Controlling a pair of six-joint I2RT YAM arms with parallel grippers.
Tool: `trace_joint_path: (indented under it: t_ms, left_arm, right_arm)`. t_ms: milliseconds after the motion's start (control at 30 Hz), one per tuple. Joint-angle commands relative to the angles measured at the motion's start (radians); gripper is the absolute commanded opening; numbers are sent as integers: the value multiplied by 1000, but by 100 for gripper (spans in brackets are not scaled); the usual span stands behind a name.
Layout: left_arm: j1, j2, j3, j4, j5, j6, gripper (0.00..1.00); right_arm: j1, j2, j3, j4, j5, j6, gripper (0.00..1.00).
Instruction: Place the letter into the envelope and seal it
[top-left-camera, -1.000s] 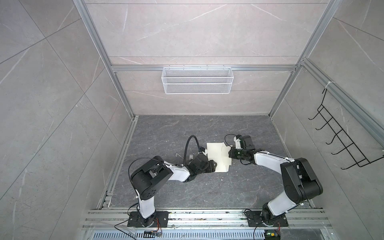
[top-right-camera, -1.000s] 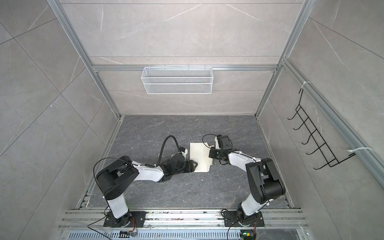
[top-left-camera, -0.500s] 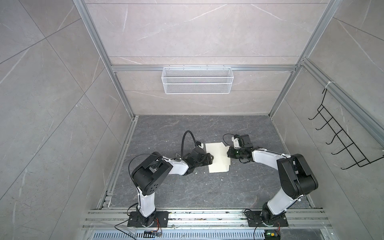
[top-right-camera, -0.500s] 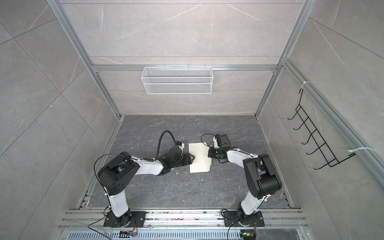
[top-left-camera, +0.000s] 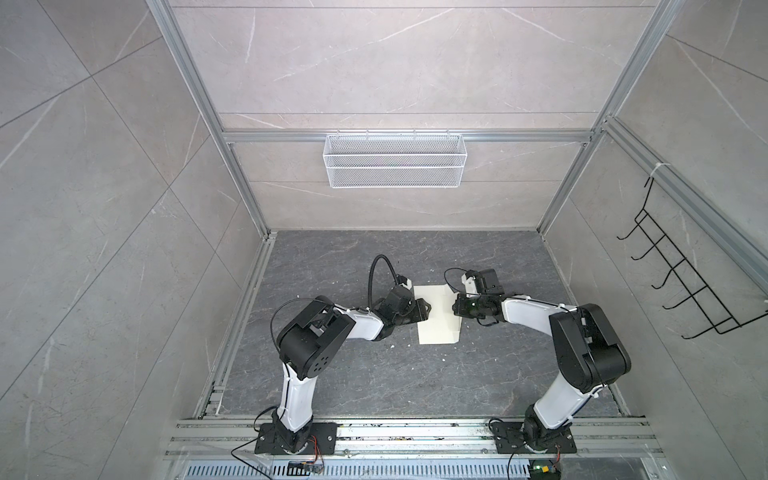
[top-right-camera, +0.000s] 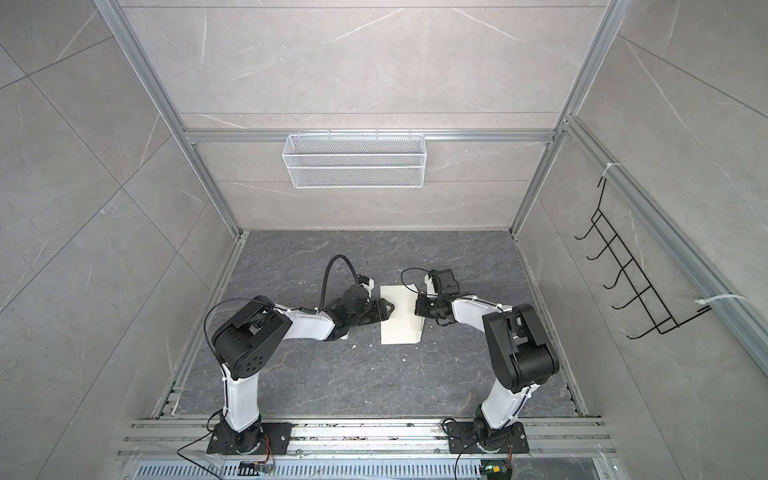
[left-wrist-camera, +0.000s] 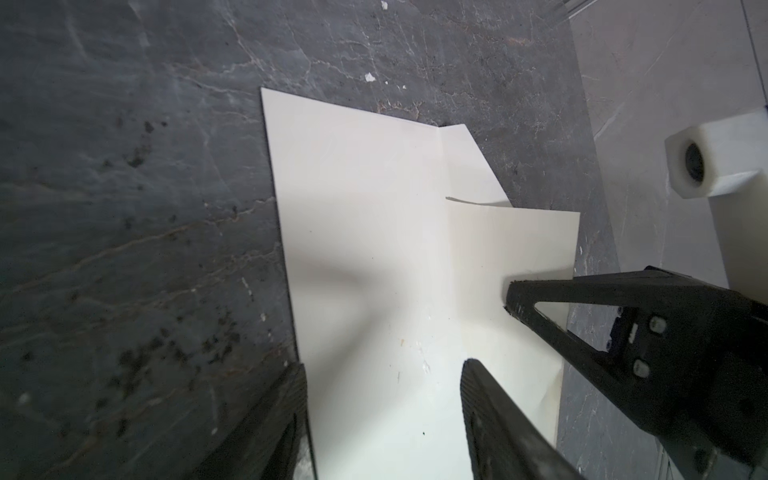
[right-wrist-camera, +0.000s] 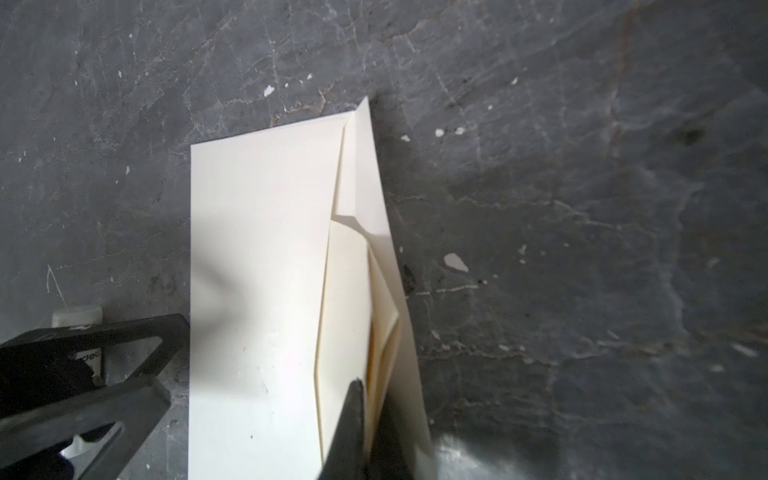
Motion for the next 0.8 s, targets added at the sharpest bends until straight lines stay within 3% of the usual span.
trace_joint_path:
  t_ms: [0, 767]
  left_arm:
    - [0, 43, 29, -15, 32, 9, 60]
    - [1, 84, 79, -23, 65, -2, 59]
  right_arm:
    - [-1, 26, 30, -23, -33, -12, 0]
    - [-1, 101, 96, -48, -82, -22, 0]
